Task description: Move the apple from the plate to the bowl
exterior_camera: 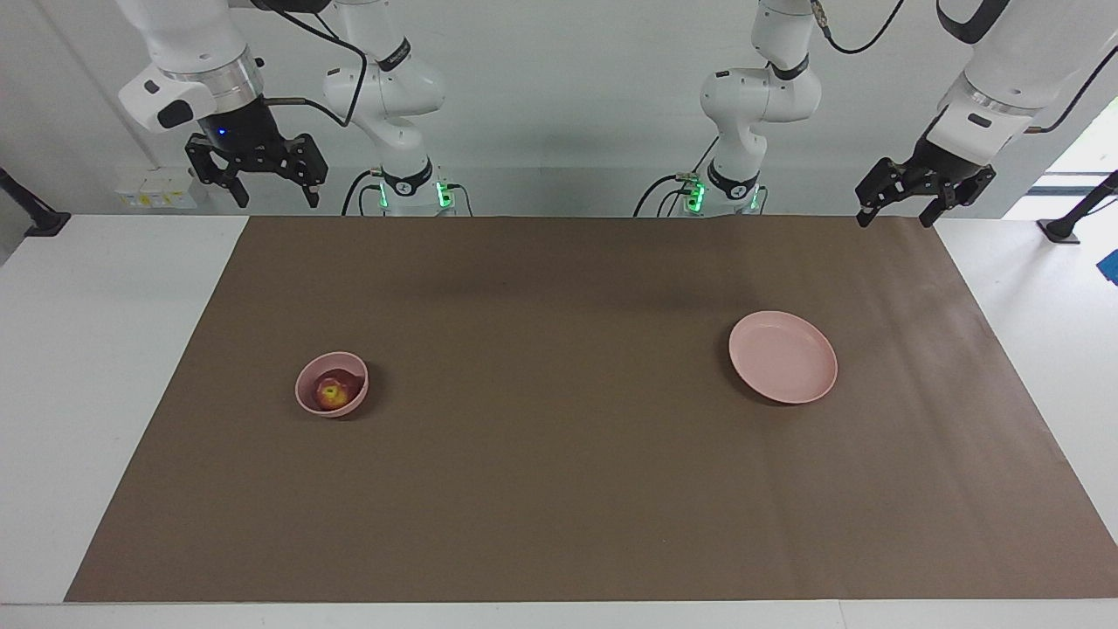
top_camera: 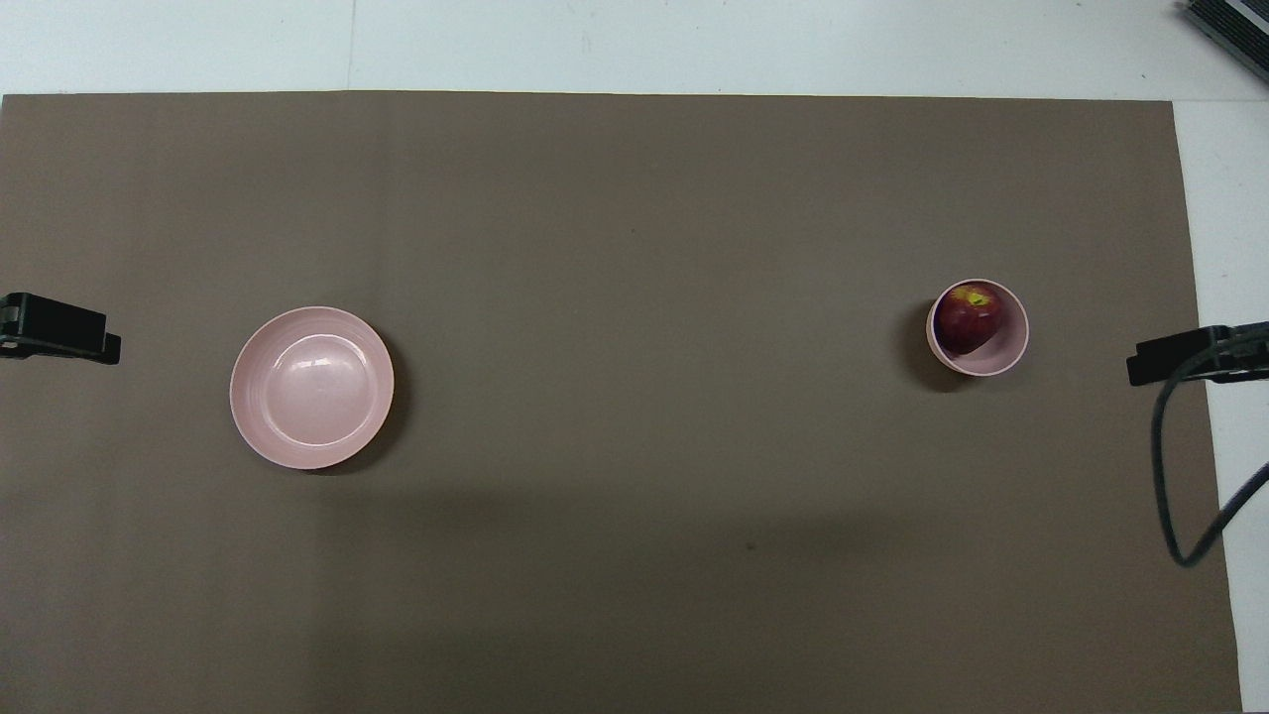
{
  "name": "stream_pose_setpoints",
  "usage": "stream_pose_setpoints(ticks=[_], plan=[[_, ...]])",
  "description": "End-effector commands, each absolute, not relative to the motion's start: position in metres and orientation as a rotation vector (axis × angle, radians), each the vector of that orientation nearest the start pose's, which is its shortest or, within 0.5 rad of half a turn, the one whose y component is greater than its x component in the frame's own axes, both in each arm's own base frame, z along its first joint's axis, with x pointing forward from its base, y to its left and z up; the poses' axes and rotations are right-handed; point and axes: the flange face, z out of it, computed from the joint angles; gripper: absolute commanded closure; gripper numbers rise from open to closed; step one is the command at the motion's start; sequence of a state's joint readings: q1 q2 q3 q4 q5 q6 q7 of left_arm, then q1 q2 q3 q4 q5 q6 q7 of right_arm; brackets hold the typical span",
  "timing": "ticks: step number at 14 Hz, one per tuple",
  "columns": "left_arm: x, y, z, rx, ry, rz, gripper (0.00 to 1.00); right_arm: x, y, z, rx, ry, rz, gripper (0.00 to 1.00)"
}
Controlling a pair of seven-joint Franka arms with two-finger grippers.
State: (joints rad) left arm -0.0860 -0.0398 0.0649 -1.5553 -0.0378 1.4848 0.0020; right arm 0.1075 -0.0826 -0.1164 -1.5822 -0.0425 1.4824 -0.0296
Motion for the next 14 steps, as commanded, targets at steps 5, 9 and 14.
stream_pose_setpoints(ticks=[5, 9, 14], plan=[[0.5311, -0.012, 0.65, -3.183, 0.052, 0.061, 0.0, 0.5144, -0.0142, 0.6574, -3.144, -0.014, 0.025, 0.0], [0.5346, -0.0165, 0.6514, -3.186, 0.064, 0.03, 0.0, 0.5143, -0.0159, 0.6574, -3.144, -0.009, 0.025, 0.0], [0.5285, -0.0104, 0.6497, -3.184, 0.046, 0.083, 0.0, 0.5143, -0.0159, 0.6574, -3.144, -0.009, 0.025, 0.0]])
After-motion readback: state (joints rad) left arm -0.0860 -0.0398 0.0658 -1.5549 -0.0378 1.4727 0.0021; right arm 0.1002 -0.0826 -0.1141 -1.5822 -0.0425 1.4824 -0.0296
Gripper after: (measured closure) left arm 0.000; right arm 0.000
